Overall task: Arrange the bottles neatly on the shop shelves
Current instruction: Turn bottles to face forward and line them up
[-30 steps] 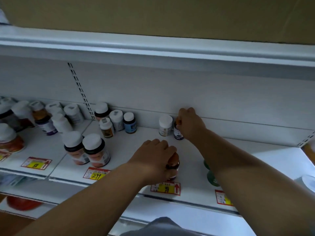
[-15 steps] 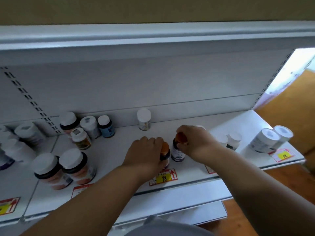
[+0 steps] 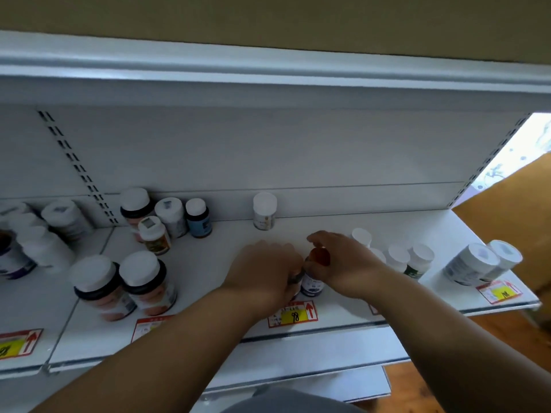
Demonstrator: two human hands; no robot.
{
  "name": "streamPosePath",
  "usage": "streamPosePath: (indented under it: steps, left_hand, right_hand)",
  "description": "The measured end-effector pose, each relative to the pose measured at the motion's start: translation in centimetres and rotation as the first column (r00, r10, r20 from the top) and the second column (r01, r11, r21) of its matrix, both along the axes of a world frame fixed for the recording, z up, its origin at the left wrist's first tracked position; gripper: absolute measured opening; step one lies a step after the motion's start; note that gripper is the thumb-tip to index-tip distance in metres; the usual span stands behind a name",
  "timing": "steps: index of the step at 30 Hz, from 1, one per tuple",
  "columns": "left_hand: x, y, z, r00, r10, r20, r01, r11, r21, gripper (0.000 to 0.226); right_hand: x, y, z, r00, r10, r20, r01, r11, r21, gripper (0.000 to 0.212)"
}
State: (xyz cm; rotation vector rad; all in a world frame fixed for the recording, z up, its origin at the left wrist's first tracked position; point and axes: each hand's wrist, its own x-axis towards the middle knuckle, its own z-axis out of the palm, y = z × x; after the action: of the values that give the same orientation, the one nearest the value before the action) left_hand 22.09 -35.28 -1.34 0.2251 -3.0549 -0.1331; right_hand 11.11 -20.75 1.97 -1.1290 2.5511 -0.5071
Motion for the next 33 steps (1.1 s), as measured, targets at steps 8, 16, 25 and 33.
streamPosePath:
  steps: [8,16,25,33]
  left_hand:
    - [1.9,-1.9,2.2,0.959,0.265,-0.096,-0.23,0.932,0.28,0.067]
    - [3.9,-4.0,2.6,0.88,0.475,-0.015,-0.431,0.811,0.396,0.055]
    - [4.4,-4.1,2.9,0.826,0.553,-0.107,-0.379,0.686,0.621,0.069]
    - [1.1,0.8,5.5,0.908,0.393,-0.147,-0.131,0.598,0.791,0.048]
  right_hand:
    - [-6.0,-9.4,1.3,0.991,0.116,-0.073,-0.121,0.991,-0.058,0.044]
    - [-6.6,-15.6,-2.2,0.97,0.11,-0.215,-0.087,0.989,0.116,0.053]
    - [-4.7,-10.9,2.4,0.845,0.059,0.531,0.231,0.856,-0.463,0.014]
    - [-1.4,-1.6,6.3,0.832,0.201,0.518,0.212,0.746,-0.631,0.011]
